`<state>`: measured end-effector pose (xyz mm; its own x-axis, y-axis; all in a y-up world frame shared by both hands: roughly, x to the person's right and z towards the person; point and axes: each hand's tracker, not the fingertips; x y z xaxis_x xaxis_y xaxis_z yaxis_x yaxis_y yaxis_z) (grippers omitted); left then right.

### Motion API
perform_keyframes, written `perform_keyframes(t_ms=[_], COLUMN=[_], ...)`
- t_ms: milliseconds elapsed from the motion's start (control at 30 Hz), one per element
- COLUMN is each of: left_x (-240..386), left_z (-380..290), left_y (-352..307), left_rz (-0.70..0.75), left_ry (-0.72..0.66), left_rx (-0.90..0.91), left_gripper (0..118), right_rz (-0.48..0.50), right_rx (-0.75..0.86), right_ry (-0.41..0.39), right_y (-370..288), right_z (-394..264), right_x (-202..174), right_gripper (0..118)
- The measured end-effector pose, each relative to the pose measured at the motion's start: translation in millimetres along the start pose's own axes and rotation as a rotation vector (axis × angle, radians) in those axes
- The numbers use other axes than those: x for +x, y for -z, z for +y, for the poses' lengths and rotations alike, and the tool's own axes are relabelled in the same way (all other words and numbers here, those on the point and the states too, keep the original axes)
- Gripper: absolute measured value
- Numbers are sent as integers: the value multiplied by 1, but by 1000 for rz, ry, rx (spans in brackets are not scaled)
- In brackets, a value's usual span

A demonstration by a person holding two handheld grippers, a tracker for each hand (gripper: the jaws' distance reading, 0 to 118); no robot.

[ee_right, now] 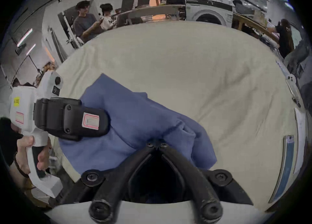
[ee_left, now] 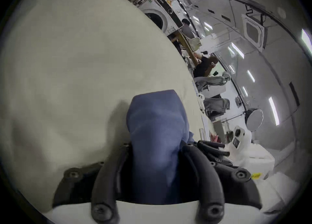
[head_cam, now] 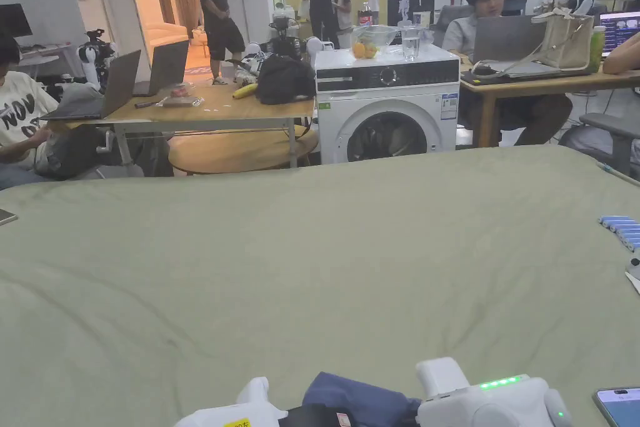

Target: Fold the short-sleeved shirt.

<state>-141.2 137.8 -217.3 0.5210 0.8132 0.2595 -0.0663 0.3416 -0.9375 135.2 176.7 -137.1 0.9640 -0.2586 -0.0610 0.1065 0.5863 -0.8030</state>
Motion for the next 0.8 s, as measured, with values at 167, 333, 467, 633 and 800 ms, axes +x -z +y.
perform_keyframes(t_ms=[167, 333, 467, 633, 800], left_x=[8, -43, -111, -168, -161], left_z=[15, 34, 54, 74, 91], left_y=[-77, -223, -310, -353, -372], left_rz=[-72, 141, 356, 376, 724], left_ry=[26, 41, -64, -158, -51], left_rx=[161, 379, 454, 520, 566], left_gripper=[30, 30, 30, 30, 75], right_rz=[60, 243, 380, 398, 352], right_rx=[209, 249, 196, 100, 115], right_ry=[-90, -150, -241, -317, -340], right_y=[-34, -4, 53, 99, 97], right_z=[22, 70, 98, 109, 113], right_x=[-48, -130, -206, -256, -242], right_gripper=[0, 0, 0, 0, 0])
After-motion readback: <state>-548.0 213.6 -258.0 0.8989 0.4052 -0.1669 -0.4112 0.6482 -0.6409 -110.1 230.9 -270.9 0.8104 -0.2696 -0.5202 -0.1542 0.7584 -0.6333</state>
